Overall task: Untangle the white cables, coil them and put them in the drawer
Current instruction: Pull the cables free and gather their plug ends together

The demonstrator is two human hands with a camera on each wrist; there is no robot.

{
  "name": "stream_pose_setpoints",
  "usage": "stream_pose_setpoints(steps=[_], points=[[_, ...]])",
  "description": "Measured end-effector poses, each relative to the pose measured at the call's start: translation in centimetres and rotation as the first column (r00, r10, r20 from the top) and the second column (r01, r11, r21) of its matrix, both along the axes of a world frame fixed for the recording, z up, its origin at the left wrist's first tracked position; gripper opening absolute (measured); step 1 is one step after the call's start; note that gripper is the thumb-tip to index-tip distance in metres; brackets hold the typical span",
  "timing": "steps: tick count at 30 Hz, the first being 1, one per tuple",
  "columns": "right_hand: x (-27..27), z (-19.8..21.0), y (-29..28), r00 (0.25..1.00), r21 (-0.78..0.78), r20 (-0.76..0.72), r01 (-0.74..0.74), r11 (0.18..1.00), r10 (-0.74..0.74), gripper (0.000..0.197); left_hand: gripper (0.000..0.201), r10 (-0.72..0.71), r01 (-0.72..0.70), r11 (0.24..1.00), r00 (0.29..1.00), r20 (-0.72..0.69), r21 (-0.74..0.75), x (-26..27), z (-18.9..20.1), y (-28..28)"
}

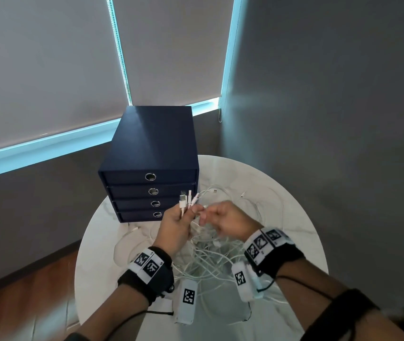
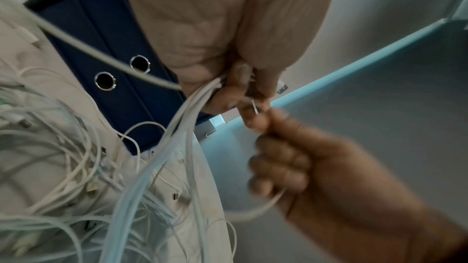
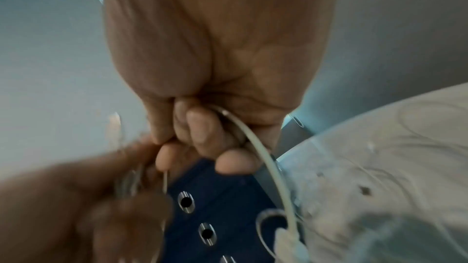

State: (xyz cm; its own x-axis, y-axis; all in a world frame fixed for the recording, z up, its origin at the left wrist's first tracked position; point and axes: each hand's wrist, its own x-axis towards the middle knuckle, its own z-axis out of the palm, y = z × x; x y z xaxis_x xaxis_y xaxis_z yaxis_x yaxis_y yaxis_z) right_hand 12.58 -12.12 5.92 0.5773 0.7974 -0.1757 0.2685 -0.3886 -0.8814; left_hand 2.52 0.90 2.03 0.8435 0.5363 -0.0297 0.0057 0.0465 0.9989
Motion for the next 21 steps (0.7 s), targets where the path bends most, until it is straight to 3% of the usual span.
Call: stream_pose_setpoints(steps=[3,5,10,16,18,20,21], points=[[2.4,3.7,0.0,0.981,0.164,0.063,0.17,0.972,-0.183,0.031,0.024,-0.089,0.09,0.993,0.996,0.019,-0.081,0.6,0.0,-0.8],[4.1,5.9,-0.5,0.926,0.267,0.026,0.356,0.896,-0.376,0.035,0.025,-0.089,0.089,0.983,0.996,0.006,-0.16,0.8,-0.1,-0.7],[10.6,10.5,-4.3,0.648,0.459,-0.15,0.714,0.528,-0.747,0.032,0.022,-0.051,0.03,0.963,0.996,-0.072,-0.269,0.4,-1.4,0.6],[15.0,10.6,-9.0,0.329,0.462,-0.269,0.869,0.179,-0.905,0.027,0.02,-0.041,-0.003,0.962,0.987,-0.154,-0.274,-0.2,-3.3,1.1],[15.1,8.6,-9.2,0.296,0.439,-0.219,0.881,0.177,-0.93,0.022,0.021,-0.029,-0.011,0.976,0.984,-0.177,-0.219,0.0,-3.3,0.9],[13.9,6.4,-8.5,0.344,0.304,0.071,0.886,0.349,-0.936,0.025,0.022,-0.026,-0.005,0.986,0.983,-0.182,-0.168,0.5,-2.8,0.5],[12.8,5.3,-7.9,0.392,0.195,0.279,0.871,0.451,-0.877,0.037,0.022,-0.031,0.005,0.989,0.984,-0.178,-0.145,0.8,-2.5,0.3]])
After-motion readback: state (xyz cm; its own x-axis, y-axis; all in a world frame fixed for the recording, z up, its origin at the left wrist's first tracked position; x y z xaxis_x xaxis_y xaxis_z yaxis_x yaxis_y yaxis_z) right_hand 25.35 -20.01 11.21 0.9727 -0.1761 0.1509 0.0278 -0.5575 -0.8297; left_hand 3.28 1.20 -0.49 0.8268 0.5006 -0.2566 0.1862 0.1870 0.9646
